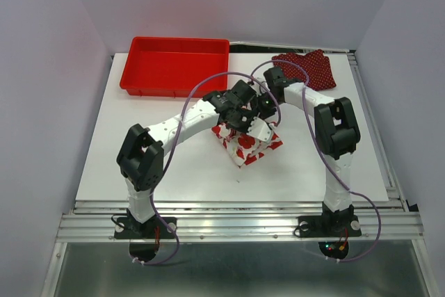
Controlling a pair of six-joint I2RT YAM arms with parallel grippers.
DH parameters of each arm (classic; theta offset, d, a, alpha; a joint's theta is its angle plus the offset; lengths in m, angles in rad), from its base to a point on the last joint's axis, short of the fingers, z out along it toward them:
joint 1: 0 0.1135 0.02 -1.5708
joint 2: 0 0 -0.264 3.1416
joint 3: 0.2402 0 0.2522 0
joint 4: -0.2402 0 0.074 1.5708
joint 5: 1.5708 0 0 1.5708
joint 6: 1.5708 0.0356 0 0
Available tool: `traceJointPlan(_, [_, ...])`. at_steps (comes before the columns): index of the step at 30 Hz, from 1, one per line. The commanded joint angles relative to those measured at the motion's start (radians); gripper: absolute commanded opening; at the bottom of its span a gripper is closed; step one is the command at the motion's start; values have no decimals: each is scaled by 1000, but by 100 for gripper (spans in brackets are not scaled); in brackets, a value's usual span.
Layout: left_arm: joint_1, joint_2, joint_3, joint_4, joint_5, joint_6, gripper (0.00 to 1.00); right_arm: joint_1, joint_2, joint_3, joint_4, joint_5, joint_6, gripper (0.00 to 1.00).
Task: Fold and stack the skirts
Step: Fold the skirt
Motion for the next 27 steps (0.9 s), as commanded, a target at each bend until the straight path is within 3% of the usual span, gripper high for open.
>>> traceJointPlan(1, [-8, 9, 69, 39, -14, 65, 0, 3, -2, -32, -8, -25, -18, 39])
traceJointPlan(16, [-38, 59, 23, 211, -16, 140, 0, 3, -16, -32, -13, -96, -24, 39])
traceJointPlan(27, [-56, 101, -22, 251, -20, 168, 0, 3, -25, -26, -20, -108, -29, 40])
